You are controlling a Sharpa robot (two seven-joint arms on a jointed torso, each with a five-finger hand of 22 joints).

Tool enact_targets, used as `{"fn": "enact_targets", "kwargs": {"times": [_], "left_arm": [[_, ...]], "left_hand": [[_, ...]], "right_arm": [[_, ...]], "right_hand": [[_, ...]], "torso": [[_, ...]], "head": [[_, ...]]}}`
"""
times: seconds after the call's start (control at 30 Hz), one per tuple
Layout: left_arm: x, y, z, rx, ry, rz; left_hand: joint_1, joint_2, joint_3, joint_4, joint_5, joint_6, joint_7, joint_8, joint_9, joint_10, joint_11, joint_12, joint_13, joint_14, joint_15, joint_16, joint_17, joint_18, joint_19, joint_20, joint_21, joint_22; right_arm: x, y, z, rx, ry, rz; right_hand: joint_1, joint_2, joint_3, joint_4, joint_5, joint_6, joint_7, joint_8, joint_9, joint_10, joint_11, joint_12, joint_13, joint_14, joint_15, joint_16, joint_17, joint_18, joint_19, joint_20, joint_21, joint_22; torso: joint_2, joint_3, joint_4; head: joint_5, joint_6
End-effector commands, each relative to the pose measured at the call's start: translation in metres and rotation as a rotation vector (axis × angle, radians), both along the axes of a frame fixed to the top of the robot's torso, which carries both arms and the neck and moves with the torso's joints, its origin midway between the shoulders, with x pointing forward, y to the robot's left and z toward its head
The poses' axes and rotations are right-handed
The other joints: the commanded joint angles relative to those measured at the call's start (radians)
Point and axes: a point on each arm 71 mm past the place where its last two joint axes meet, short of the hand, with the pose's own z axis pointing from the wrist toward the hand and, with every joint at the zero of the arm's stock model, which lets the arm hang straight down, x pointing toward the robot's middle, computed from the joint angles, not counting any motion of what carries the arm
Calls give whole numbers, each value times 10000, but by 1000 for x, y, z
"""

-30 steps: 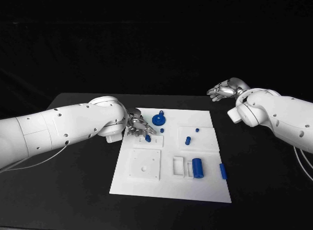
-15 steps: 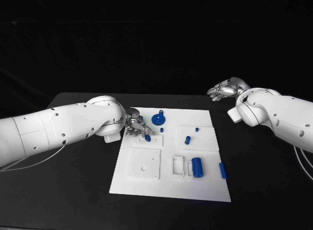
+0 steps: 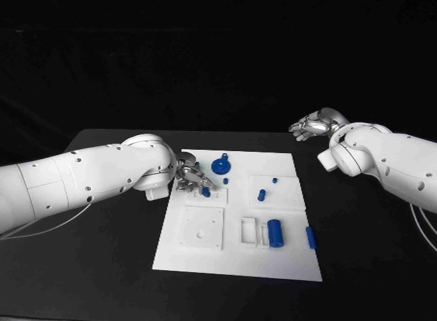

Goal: Assemble the parts on the task board

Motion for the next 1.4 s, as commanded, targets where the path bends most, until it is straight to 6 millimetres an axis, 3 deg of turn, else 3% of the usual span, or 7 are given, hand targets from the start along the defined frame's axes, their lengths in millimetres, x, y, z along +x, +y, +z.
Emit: {"fn": "enact_targets", "kwargs": {"times": [0.03, 0.23, 0.9, 1.1, 1.2, 1.4], "left_arm": [[-1, -3, 0, -277, 83, -41], [-2, -3, 5, -437, -36, -8], [-1, 2, 11, -507, -250, 174], [3, 9, 27, -922, -730, 445], [6, 13, 40, -1096, -1037, 598], [19, 26, 61, -946, -1327, 1009]], "left_hand": [[-27, 102, -33, 7, -1, 61, 15, -33, -8, 74, 18, -27, -7, 79, 9, 36, -7, 8, 78, -1215, 57, 11], [67, 231, -139, -134, 2, 75, 12, -71, -88, 96, 12, -31, -30, 107, -4, 32, -17, 18, 107, -1226, 69, 13], [56, 241, -250, -175, 4, 186, -17, -39, -141, 125, -15, -13, -46, 146, -29, 36, -25, 28, 141, -1235, 66, 3], [111, 70, -279, -216, 4, 60, 3, -116, -222, 64, -2, -52, -84, 105, -36, -33, -63, 37, 146, -1240, 26, -24], [309, -56, -196, -313, 17, -280, 102, -284, -329, -127, 88, -160, -153, -45, 42, -189, -138, 9, 55, -1206, -94, -80], [563, -71, 6, -339, 195, -487, 188, -351, -422, -320, 173, -269, -242, -171, 128, -383, -240, -74, -43, -1136, -266, -164]], "right_arm": [[0, 1, -1, -11, 32, 134], [0, 1, -4, -14, 89, 134], [0, 0, -6, -21, 145, 106], [0, -3, -6, -6, 95, 21], [0, -5, -6, 22, 55, -10], [1, -6, -6, 26, 35, -51]], "right_hand": [[-110, 17, -53, -19, 44, -59, -7, 37, -9, -37, 25, 53, -16, -69, -10, -41, -10, 18, -38, 14, -64, 11], [-110, 18, -54, -19, 46, -61, -7, 38, -11, -38, 25, 54, -19, -70, -10, -42, -11, 18, -40, 14, -65, 13], [-113, 24, -62, -23, 53, -69, -4, 43, -21, -45, 28, 57, -33, -75, -8, -44, -17, 21, -46, 19, -74, 24], [-114, 24, -65, -24, 53, -71, -4, 45, -23, -46, 28, 58, -36, -76, -7, -44, -18, 21, -48, 20, -76, 26], [-114, 25, -66, -24, 52, -71, -4, 46, -24, -45, 28, 59, -38, -76, -7, -44, -19, 22, -48, 21, -77, 28], [-113, 29, -67, -25, 52, -70, -4, 48, -26, -44, 28, 62, -40, -75, -7, -43, -20, 23, -48, 21, -78, 30]], "torso": [[-1, -1, 9], [-5, 2, 9], [0, 6, -13], [-3, 1, 7], [-10, 3, 30], [-8, -2, 20]], "head": [[-3, 3], [9, 5], [31, 28], [5, 107], [0, 136], [48, 187]]}}
